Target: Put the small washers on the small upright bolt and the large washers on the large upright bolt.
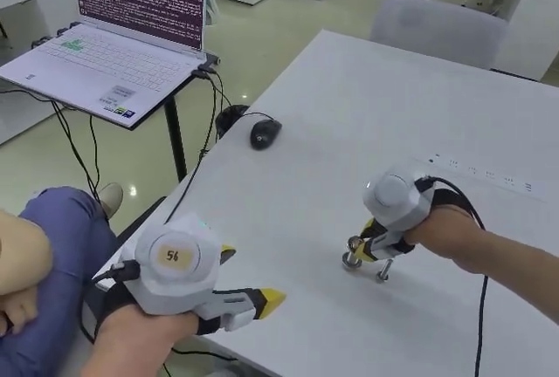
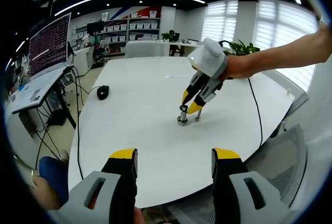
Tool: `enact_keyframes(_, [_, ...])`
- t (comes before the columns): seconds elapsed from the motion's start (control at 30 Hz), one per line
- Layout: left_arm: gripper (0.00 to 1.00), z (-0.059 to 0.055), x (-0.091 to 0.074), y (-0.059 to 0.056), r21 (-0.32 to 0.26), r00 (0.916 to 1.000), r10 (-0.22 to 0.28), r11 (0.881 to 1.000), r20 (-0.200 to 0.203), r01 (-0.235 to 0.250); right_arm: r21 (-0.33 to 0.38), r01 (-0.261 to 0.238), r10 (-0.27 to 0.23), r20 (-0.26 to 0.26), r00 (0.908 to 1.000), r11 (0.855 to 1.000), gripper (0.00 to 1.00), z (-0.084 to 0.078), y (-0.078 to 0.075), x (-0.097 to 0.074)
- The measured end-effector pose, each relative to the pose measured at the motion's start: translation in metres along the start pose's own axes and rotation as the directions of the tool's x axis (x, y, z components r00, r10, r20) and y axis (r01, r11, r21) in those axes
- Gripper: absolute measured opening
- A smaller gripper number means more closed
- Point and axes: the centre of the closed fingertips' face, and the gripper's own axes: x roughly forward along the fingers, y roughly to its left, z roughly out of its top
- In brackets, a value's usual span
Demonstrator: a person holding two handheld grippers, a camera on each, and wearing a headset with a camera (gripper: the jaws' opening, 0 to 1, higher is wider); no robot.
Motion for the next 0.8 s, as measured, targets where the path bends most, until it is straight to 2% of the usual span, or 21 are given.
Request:
enact_keyframes(0.53, [0.57,-0.003,-0.002,0.005,-0.008,1.0,0.001,1.0,-0.005,-0.001,0.07,-0.03,0.035,-0.067,0.9971,0.997,0.24,-0.014,0.0,0.032])
enact_keyframes(0.8, [0.57,-0.003,0.0,0.005,-0.011,1.0,-0.008,1.0,0.0,0.008,0.097,-0.019,0.028,-0.088,0.9957,0.995,0.24,-0.017,0.002,0.035])
